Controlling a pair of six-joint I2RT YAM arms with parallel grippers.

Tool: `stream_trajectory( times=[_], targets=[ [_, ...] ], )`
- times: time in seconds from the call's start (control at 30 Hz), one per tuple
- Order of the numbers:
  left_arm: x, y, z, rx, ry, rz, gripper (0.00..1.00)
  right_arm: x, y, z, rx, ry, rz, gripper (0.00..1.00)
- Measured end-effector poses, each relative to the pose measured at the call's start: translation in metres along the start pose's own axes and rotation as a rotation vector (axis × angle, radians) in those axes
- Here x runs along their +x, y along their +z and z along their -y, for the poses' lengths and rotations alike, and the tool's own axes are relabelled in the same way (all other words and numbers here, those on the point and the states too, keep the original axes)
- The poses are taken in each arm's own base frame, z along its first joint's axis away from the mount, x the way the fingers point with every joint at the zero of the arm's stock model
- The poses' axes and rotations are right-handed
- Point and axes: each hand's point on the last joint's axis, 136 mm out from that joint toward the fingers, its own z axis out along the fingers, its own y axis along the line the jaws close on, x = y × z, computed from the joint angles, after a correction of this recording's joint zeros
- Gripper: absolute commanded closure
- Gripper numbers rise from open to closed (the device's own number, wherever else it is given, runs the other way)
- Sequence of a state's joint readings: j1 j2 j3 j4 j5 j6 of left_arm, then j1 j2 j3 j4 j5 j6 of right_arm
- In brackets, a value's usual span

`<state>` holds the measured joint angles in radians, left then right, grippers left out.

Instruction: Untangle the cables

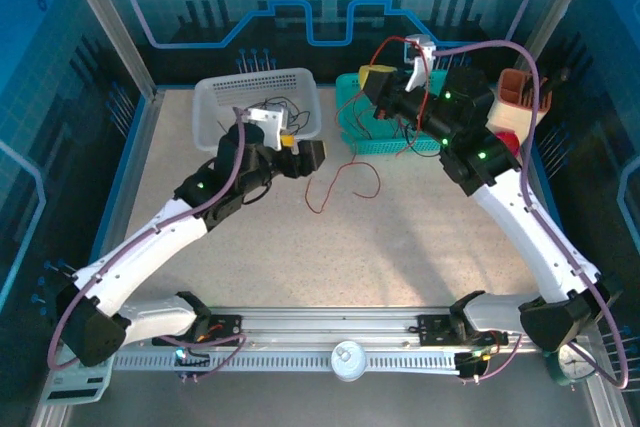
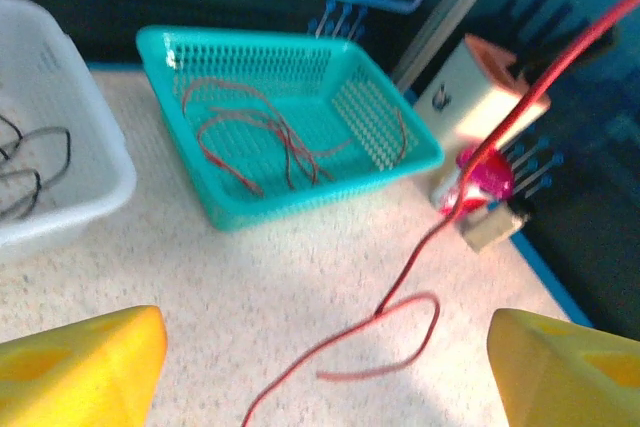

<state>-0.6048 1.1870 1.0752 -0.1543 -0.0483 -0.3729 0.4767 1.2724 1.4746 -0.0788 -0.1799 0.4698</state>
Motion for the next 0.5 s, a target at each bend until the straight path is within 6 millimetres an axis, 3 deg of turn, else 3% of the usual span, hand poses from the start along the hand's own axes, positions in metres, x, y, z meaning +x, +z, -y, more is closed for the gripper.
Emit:
stream_trajectory(
  times=[0.2, 0.5],
  targets=[
    [0.037, 0.012, -0.01, 0.008, 0.022, -0.093, 0.12, -0.016, -0.005, -0.011, -0.027, -0.011, 0.03, 1.0],
    [0.057, 0.031, 0.002, 0.11, 0.077, -0.157, 0.11, -0.026, -0.01, -0.019, -0.045, -0.017, 0.045, 1.0]
  ],
)
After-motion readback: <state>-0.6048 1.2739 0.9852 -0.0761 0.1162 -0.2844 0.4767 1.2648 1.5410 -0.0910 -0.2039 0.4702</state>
